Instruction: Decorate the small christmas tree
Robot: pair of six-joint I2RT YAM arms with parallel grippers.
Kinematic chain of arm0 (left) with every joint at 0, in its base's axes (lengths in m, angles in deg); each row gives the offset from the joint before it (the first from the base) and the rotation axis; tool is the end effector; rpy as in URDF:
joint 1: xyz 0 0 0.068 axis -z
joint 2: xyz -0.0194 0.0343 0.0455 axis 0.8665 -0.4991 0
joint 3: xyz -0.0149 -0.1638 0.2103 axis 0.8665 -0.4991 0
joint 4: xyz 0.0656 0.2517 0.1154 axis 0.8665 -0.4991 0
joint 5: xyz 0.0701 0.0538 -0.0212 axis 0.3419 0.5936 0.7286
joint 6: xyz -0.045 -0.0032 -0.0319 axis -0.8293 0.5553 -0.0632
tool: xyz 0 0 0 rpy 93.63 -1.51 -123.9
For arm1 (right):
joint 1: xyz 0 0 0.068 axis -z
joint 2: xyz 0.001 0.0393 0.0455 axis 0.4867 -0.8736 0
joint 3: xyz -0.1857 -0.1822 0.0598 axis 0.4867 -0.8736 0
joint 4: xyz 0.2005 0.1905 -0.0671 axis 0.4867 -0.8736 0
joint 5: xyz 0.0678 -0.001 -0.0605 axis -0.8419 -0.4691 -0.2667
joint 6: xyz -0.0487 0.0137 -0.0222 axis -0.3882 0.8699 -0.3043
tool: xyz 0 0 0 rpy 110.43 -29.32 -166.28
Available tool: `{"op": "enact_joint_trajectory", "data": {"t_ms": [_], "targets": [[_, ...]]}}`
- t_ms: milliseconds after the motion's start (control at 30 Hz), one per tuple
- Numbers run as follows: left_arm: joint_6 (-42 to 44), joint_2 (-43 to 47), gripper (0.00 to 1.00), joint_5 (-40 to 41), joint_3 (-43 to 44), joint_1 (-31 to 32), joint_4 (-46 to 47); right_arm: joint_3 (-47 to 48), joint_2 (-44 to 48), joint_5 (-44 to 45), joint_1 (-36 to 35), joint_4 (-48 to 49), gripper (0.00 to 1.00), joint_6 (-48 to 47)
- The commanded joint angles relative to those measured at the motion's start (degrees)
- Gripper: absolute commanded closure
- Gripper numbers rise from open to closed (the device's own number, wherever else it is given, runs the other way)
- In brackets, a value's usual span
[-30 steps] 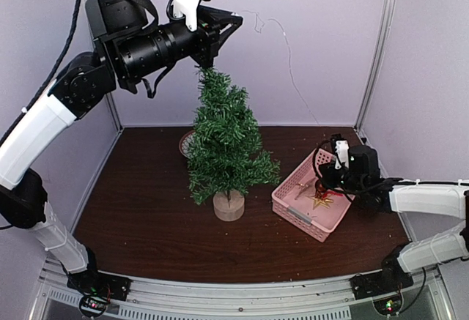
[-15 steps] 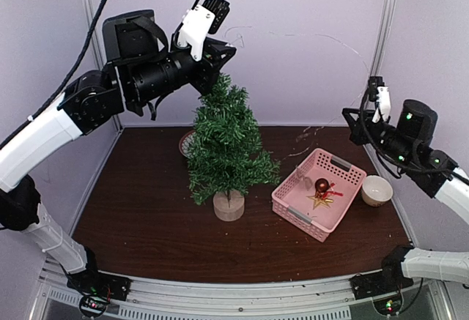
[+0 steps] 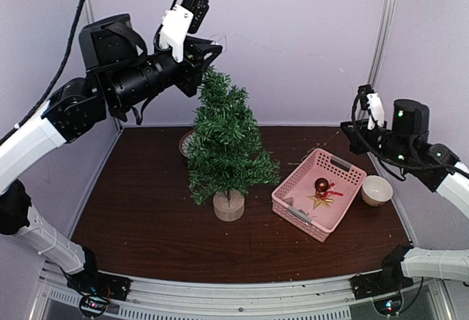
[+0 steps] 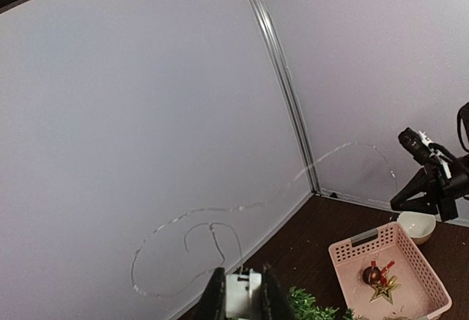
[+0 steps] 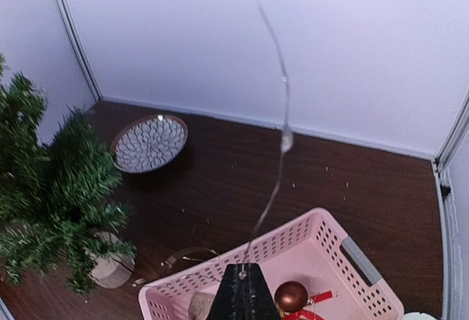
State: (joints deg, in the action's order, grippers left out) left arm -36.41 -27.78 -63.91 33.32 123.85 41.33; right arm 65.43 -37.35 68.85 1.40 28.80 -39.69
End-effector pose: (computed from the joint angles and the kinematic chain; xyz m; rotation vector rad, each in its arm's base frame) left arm 0.1591 -0.2932 0.5151 0.6898 1.3637 -0.4506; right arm 0.2036 0.1091 0.3463 -0.3672 1.8695 0.4648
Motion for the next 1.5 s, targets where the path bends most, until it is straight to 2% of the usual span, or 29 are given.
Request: {"op": "enact_joint_trajectory", "data": {"t_ms": [0, 133, 233, 433, 633, 700, 800, 900, 1033, 1167, 1300, 1467], "targets": [[0.97, 5.94, 1.00, 3.83, -2.47, -0.33, 7.49, 6.52, 1.85, 0.40, 0.04, -1.44, 1.00, -2.54], [1.61, 10.18, 1.00, 8.53, -6.73, -0.38, 9.95, 13.09, 0.45, -1.80, 0.04, -2.84, 1.00, -3.60], [2.00, 14.67, 1.00, 8.23, -12.98, -0.35, 12.95, 17.33, -1.27, -7.08, -0.03, -2.54, 1.00, -3.77], [-0.75, 26.57, 1.00, -0.26, -27.46, -0.36, 12.40, 23.32, -1.36, -15.57, -0.40, -5.66, 1.00, -6.70], [-7.69, 40.53, 1.00, -11.59, -42.41, -0.30, 9.47, 19.75, 3.45, -26.23, -0.49, -7.03, 1.00, -9.78], [-9.50, 41.87, 1.00, -12.57, -43.57, -0.27, 5.55, 18.54, 3.82, -31.62, -0.49, -7.59, 1.00, -10.27], [-11.70, 41.97, 1.00, -15.74, -44.48, -0.24, 0.14, 15.37, 5.01, -39.89, -0.65, -4.75, 1.00, -9.48], [-14.42, 41.62, 1.00, -19.24, -46.23, -0.25, -2.25, 13.68, 5.43, -44.32, -0.75, -5.28, 1.00, -10.34], [-15.06, 41.06, 1.00, -24.81, -48.11, -0.25, -5.41, 11.68, 6.72, -47.25, -0.84, -5.10, 1.00, -10.58], [-14.94, 40.50, 1.00, -25.89, -49.23, -0.27, -9.69, 11.81, 8.44, -48.01, -0.84, -7.66, 1.00, -11.78], [-16.21, 39.94, 1.00, -22.68, -51.76, -0.24, -13.58, 10.98, 9.27, -49.45, -0.84, -6.97, 1.00, -9.89], [-17.33, 30.98, 1.00, -16.46, -50.47, -0.30, -23.08, 9.93, 7.80, -50.51, -0.93, -10.82, 1.00, -9.73]]}}
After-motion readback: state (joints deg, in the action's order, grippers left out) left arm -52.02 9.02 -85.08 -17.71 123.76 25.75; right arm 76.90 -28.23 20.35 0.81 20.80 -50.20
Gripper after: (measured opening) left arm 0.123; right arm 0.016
